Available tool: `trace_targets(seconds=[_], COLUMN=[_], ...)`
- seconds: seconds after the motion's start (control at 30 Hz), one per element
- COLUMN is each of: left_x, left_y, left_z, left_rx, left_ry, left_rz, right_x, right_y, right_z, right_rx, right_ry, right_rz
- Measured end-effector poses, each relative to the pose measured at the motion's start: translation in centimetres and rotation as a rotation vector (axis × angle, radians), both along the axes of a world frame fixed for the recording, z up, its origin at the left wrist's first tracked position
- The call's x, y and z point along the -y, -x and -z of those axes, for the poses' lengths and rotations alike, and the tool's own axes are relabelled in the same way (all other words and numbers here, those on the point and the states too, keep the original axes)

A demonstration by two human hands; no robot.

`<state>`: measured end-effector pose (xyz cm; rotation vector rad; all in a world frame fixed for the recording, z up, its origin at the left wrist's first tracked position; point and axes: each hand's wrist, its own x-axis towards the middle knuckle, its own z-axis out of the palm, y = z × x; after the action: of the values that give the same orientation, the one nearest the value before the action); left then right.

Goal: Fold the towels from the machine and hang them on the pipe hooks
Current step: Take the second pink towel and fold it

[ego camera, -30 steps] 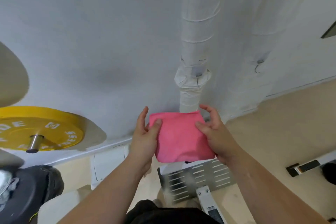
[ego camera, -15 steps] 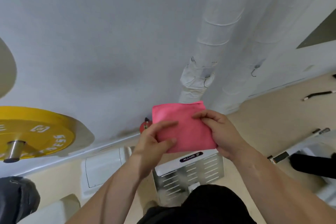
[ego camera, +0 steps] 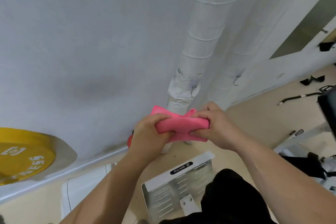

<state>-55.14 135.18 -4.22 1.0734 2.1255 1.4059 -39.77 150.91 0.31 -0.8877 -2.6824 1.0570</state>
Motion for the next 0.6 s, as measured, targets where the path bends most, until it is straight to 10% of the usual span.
trace_targets(seconds=[0.6], left_x=[-25.8], left_y=[-11.2], left_z=[-5.2], left_rx=[0.073], left_ry=[-0.125], left_rz=[-0.056], right_x=[-26.2], right_y=[-10.0], right_z=[-0.7], right_rx=[-0.574], right_ry=[0.45], right_rz=[0.101])
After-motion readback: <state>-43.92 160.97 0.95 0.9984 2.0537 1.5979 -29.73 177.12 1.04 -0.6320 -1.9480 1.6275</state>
